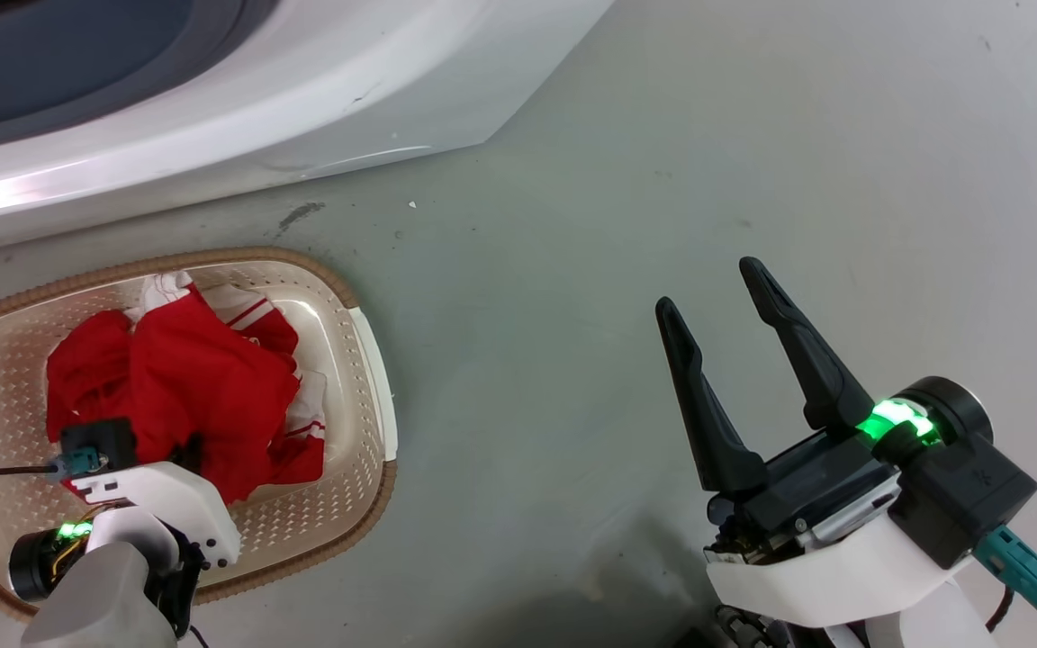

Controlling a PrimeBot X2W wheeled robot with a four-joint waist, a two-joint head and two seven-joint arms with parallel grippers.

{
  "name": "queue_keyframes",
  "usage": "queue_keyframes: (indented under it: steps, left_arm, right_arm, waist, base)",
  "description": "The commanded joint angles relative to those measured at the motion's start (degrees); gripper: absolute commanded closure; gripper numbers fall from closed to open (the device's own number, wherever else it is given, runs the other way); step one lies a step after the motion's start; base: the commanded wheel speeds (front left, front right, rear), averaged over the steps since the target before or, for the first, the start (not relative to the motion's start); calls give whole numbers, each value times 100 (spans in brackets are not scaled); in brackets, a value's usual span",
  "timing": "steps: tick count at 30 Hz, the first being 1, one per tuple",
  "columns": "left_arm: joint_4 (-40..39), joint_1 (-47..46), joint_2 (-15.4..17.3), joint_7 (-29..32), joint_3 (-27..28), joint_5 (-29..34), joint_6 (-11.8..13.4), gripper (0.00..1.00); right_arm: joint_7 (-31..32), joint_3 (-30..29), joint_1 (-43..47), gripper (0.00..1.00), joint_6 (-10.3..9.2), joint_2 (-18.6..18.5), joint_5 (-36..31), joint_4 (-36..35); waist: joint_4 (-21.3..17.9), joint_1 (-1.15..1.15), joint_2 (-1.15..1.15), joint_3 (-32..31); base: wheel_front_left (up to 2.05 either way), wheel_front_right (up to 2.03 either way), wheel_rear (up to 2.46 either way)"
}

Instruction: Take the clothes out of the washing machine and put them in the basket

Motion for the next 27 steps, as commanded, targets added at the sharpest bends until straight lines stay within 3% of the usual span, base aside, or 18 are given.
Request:
queue_keyframes:
  steps: [1,6,7,8,21,25,27]
  left_arm:
    - [100,-84,-11,25,8,-64,-19,100]
    - [406,-250,-81,168,23,-240,-33,100]
    - [444,-250,-102,203,10,-270,-36,65]
    - [520,-208,-164,178,61,-412,-40,0]
    - [340,594,-641,-123,-175,-671,-37,0]
    - [162,731,-687,-154,-208,-615,-37,0]
    - [-414,933,-662,-161,-46,-404,12,0]
  right_arm:
    - [-26,11,-5,0,-4,10,8,-28]
    - [-5,33,-45,0,-4,10,-6,8]
    - [5,30,-48,0,-4,10,-14,27]
    - [-7,4,-52,0,-4,10,-13,72]
    - [194,-322,262,0,-4,7,48,620]
    - [294,-430,366,0,-4,6,32,668]
    - [447,-563,549,0,-4,6,10,690]
  waist:
    - [-25,-1,0,27]
    - [-33,-1,0,-9]
    - [-29,-1,0,-40]
    - [3,-1,0,-204]
    - [792,-1,0,-2224]
    - [1024,-1,0,-2582]
    - [1329,-1,0,-2937]
  base:
    - [0,0,0]
    - [0,0,0]
    - [0,0,0]
    - [0,0,0]
    - [0,0,0]
    - [0,0,0]
    - [0,0,0]
